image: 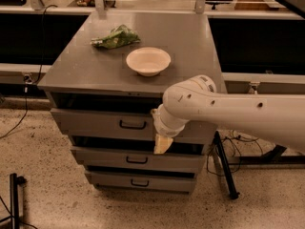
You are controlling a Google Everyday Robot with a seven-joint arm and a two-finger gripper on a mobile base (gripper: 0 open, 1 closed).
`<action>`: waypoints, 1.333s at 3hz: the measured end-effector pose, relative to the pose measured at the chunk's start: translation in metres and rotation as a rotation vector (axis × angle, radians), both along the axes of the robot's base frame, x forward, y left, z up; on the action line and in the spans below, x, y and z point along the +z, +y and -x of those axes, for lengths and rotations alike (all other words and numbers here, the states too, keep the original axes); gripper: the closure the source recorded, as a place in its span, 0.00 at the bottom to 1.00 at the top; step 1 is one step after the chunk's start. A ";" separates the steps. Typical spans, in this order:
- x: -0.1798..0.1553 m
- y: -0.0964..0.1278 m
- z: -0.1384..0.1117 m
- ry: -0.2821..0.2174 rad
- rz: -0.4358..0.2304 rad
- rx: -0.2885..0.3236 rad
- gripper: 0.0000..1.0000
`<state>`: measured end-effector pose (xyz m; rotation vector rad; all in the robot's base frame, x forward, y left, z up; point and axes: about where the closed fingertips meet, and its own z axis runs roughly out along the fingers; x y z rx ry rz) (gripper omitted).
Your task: Open top drawer
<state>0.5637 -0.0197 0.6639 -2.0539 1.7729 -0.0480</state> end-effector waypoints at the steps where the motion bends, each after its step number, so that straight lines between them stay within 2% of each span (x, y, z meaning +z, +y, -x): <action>1: -0.016 -0.005 0.006 0.031 0.019 -0.021 0.32; 3: -0.010 -0.001 0.009 0.032 0.027 -0.022 0.34; 4: -0.010 -0.001 0.009 0.032 0.027 -0.022 0.29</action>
Offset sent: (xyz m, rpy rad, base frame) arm -0.0135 0.0068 -0.0091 -0.0394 0.0274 -0.0223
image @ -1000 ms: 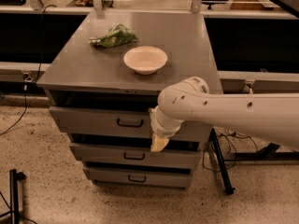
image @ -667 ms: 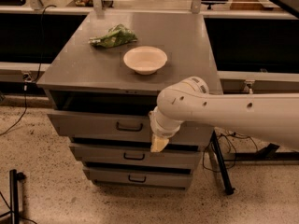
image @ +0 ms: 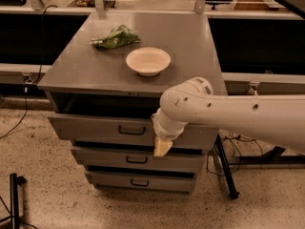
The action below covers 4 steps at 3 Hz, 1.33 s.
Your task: Open top drawer
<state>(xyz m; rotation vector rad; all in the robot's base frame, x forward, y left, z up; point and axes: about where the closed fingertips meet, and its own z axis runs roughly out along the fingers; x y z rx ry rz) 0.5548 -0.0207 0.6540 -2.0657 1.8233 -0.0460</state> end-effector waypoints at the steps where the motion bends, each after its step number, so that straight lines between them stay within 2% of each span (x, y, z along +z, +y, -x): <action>1: 0.000 0.000 0.000 0.000 0.000 0.001 0.10; 2: 0.000 0.000 0.000 -0.001 0.001 0.001 0.00; 3: 0.001 0.000 0.001 0.000 0.001 0.001 0.00; 4: 0.003 0.001 0.002 0.034 -0.013 0.008 0.15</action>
Offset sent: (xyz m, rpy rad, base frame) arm -0.0002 0.0002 0.0002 -0.0003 -0.0003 0.0007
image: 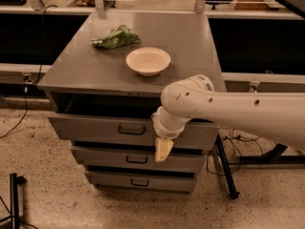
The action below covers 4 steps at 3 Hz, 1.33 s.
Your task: Open top drawer
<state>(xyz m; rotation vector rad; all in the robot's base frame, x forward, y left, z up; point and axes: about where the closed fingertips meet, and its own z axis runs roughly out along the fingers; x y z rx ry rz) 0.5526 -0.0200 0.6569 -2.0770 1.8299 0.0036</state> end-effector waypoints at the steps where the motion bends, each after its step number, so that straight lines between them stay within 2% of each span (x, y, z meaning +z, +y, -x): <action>1: -0.003 -0.002 0.008 0.078 -0.025 0.005 0.34; 2: 0.001 -0.005 0.020 0.150 -0.058 0.008 0.42; 3: 0.008 -0.005 0.023 0.159 -0.076 0.012 0.38; 4: 0.008 -0.005 0.023 0.159 -0.076 0.012 0.21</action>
Offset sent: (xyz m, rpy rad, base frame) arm -0.0348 -0.0099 0.0093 0.1042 0.2395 0.0073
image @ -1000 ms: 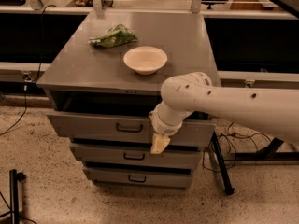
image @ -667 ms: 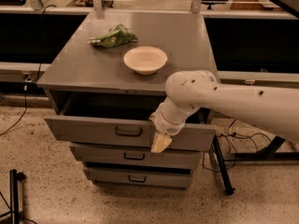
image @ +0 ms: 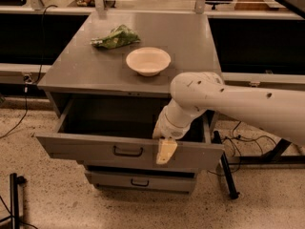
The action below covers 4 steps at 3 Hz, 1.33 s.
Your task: Open top drawer
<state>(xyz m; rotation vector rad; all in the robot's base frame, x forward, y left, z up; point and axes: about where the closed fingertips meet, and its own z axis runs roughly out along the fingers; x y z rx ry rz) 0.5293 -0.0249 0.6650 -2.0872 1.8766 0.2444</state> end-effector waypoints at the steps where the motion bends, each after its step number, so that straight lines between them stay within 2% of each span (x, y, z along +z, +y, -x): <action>1: 0.007 0.001 0.002 -0.009 -0.020 0.025 0.01; 2: 0.010 0.002 0.005 -0.031 -0.034 0.087 0.00; 3: 0.010 0.002 0.004 -0.029 -0.031 0.085 0.00; 4: 0.017 0.005 0.005 -0.011 0.000 0.081 0.00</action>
Offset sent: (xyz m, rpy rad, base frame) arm -0.0016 0.0010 0.0054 0.0162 -0.0073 0.0201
